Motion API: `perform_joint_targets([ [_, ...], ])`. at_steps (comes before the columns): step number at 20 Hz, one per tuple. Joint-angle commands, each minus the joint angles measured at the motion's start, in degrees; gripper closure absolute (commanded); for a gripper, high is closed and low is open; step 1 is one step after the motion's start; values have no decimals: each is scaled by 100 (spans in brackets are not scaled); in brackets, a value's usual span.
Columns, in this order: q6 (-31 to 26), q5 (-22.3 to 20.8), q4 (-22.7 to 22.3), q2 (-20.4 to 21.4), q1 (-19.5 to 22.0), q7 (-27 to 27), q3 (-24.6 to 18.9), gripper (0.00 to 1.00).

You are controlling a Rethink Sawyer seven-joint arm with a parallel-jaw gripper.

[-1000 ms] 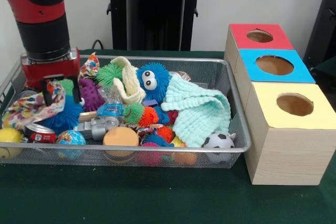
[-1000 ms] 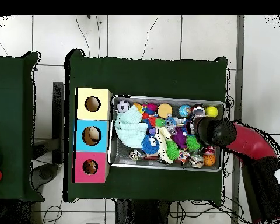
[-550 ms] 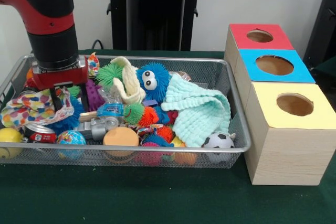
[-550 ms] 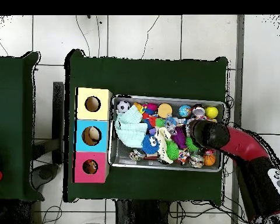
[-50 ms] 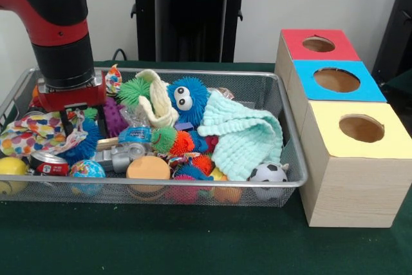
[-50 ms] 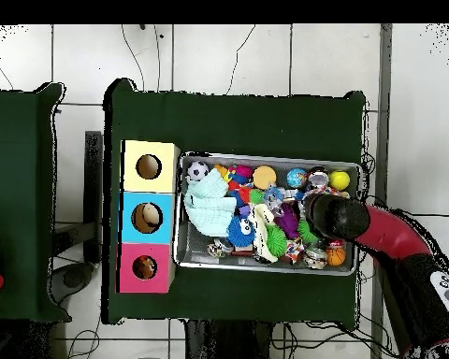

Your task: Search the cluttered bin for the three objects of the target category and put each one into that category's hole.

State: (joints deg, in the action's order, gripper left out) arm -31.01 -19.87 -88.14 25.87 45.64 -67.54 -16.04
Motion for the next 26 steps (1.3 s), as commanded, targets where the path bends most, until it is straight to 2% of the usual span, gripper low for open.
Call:
perform_joint_targets([
  [1,204,137,-153,-303,80,-826,-33,0],
  [15,149,103,-89,-334,104,-654,-126,0],
  [16,151,100,-85,-338,111,-636,-139,100],
  [25,168,96,-60,-294,31,-773,-33,100],
  [26,165,90,-53,-295,34,-751,-44,0],
])
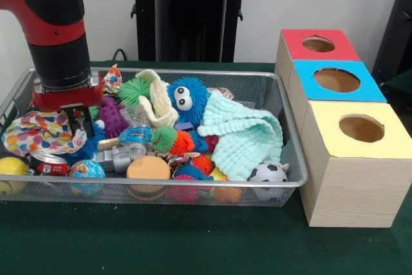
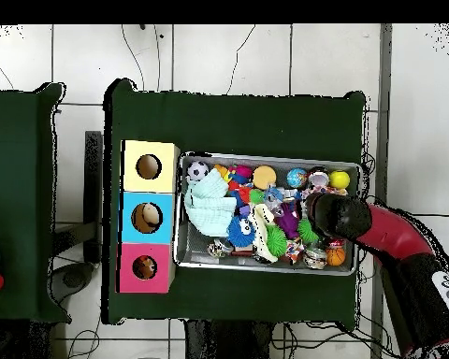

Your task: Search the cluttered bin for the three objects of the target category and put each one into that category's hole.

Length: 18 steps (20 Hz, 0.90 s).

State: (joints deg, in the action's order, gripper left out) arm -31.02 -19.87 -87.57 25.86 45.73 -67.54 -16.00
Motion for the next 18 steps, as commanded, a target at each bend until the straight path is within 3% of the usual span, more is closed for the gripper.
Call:
perform_joint_targets([
  [1,153,91,-109,-299,42,-719,-70,0],
  [9,116,126,-218,-239,75,-698,-122,0],
  [18,5,360,-475,158,-244,-1157,66,0],
])
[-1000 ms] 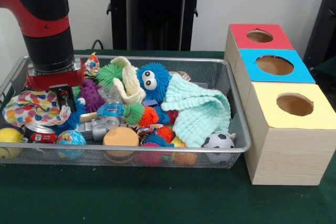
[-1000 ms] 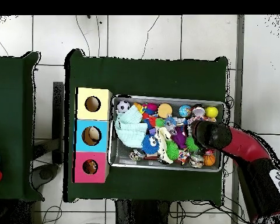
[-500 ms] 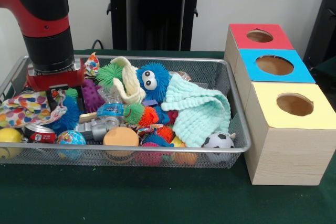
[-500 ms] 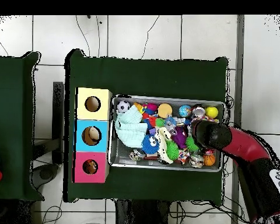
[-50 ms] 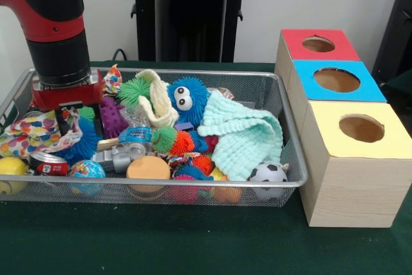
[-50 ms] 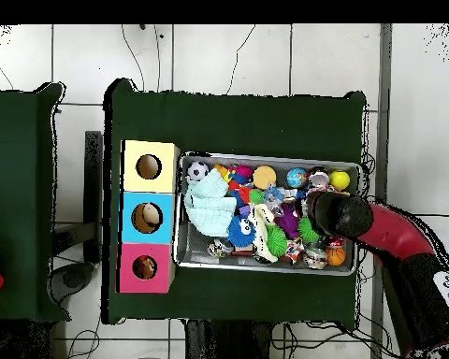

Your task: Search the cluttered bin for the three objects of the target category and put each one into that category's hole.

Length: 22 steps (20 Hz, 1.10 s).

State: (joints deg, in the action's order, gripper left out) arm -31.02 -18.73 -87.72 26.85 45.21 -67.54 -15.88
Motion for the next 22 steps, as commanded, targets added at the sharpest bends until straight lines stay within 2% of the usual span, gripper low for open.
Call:
perform_joint_targets([
  [1,8,247,-442,57,-226,-1182,99,0],
  [9,15,347,-412,-42,-182,-988,102,0],
  [10,52,347,-426,-48,-176,-974,101,100],
  [22,39,349,-368,-122,-79,-807,-3,100],
])
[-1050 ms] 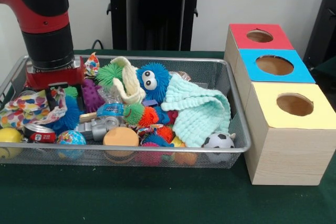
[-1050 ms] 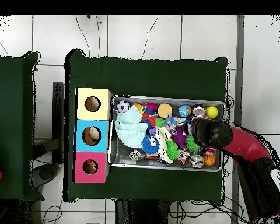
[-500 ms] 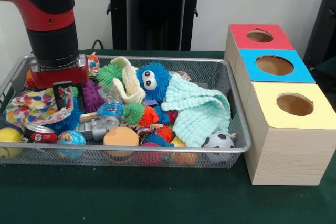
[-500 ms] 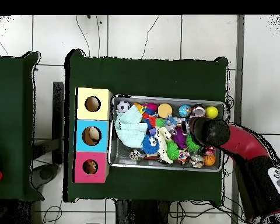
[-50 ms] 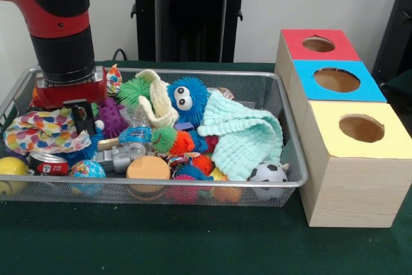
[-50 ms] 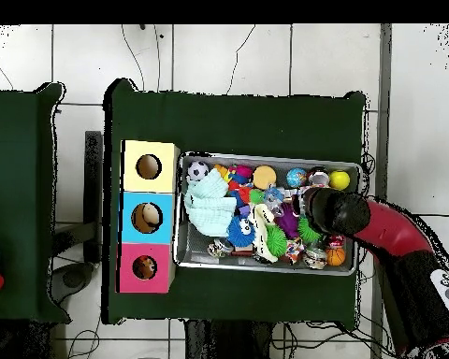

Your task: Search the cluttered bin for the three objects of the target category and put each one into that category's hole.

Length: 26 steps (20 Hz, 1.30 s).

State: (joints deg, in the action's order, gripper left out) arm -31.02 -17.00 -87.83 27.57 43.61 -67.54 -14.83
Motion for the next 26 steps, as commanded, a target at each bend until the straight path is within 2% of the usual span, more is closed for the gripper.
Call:
perform_joint_targets([
  [1,42,186,-363,-197,95,-808,-117,100],
  [7,-39,267,-502,-88,74,-882,-124,100],
  [15,-320,632,-673,224,-299,-1295,36,100],
  [26,-504,1328,-784,389,-864,-1637,294,100],
])
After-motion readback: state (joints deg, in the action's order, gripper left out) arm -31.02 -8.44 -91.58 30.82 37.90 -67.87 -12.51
